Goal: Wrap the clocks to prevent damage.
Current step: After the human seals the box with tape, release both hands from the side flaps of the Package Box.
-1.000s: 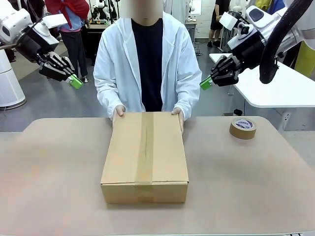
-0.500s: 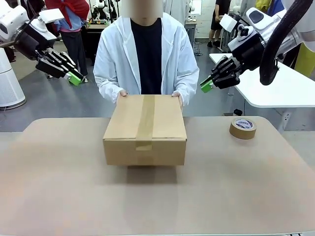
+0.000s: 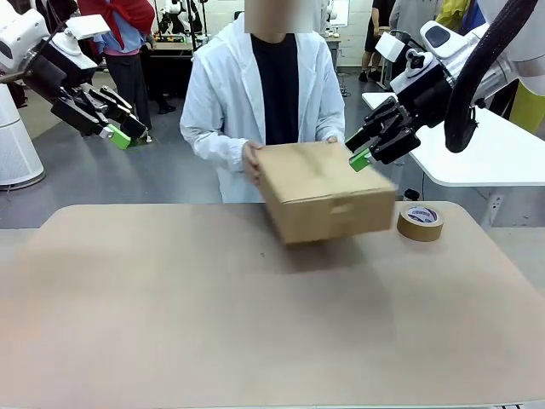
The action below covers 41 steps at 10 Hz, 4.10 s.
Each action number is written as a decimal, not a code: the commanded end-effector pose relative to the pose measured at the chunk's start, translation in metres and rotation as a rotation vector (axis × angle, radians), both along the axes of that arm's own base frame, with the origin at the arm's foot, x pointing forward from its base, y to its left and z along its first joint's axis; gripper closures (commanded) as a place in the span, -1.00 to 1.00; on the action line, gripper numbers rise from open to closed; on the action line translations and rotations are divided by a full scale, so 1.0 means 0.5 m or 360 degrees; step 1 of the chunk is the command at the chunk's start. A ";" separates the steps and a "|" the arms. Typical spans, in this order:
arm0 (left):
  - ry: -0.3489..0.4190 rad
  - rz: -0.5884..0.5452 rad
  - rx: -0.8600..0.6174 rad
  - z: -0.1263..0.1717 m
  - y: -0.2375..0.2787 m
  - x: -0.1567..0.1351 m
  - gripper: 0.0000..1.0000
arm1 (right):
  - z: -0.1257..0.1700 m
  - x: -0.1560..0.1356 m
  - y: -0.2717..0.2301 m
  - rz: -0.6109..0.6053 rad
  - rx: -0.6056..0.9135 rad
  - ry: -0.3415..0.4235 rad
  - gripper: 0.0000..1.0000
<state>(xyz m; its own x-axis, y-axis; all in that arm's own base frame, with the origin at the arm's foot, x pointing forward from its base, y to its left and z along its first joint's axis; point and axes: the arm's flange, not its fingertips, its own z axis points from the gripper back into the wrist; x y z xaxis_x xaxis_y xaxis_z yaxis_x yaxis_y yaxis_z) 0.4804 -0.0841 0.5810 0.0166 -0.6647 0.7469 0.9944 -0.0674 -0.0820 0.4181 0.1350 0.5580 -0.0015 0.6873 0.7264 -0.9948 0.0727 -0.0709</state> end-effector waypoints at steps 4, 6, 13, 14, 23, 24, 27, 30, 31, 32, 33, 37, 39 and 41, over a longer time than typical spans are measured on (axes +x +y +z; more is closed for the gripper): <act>0.0027 0.0014 0.0023 -0.004 0.000 -0.001 -1.00 | -0.001 -0.001 -0.001 0.0047 0.0012 0.0049 -1.00; 0.0016 -0.0004 0.0001 -0.005 0.000 0.001 -1.00 | -0.002 -0.004 -0.002 0.0023 0.0009 0.0030 -1.00; -0.0046 0.0044 -0.0234 -0.005 0.055 0.013 -1.00 | 0.007 0.008 -0.086 0.0026 0.0372 0.0192 -1.00; -0.0055 0.0069 -0.0438 -0.014 0.101 0.008 -1.00 | 0.009 0.006 -0.147 -0.0025 0.0589 0.0219 -1.00; 0.0012 0.0458 -0.0748 -0.182 0.366 -0.013 -1.00 | -0.119 -0.024 -0.442 -0.0523 0.0903 0.0247 -1.00; 0.0003 0.0457 -0.0745 -0.186 0.364 -0.009 -1.00 | -0.116 -0.023 -0.442 -0.0511 0.0904 0.0248 -1.00; 0.0042 0.0433 -0.0766 -0.169 0.371 -0.005 -1.00 | -0.120 -0.022 -0.450 -0.0501 0.0901 0.0289 -1.00; 0.0042 0.0433 -0.0766 -0.169 0.371 -0.005 -1.00 | -0.120 -0.022 -0.450 -0.0501 0.0901 0.0289 -1.00; 0.0042 0.0433 -0.0766 -0.169 0.371 -0.005 -1.00 | -0.120 -0.022 -0.450 -0.0501 0.0901 0.0289 -1.00; 0.0042 0.0433 -0.0766 -0.169 0.371 -0.005 -1.00 | -0.120 -0.022 -0.450 -0.0501 0.0901 0.0289 -1.00; 0.0042 0.0433 -0.0766 -0.169 0.371 -0.005 -1.00 | -0.120 -0.022 -0.450 -0.0501 0.0901 0.0289 -1.00; 0.0042 0.0433 -0.0766 -0.169 0.371 -0.005 -1.00 | -0.120 -0.022 -0.450 -0.0501 0.0901 0.0289 -1.00; 0.0042 0.0433 -0.0766 -0.169 0.371 -0.005 -1.00 | -0.120 -0.022 -0.450 -0.0501 0.0901 0.0289 -1.00; 0.0042 0.0433 -0.0766 -0.169 0.371 -0.005 -1.00 | -0.120 -0.022 -0.450 -0.0501 0.0901 0.0289 -1.00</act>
<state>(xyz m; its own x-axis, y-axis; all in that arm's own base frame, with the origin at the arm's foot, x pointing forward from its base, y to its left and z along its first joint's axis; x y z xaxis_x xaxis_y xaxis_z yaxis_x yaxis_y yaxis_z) 0.4788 0.1011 0.4929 0.1664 -0.2199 0.9612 0.9779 0.1619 -0.1323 0.4074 -0.0900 0.4989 0.2919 0.1507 0.9445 -0.9125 0.3397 0.2279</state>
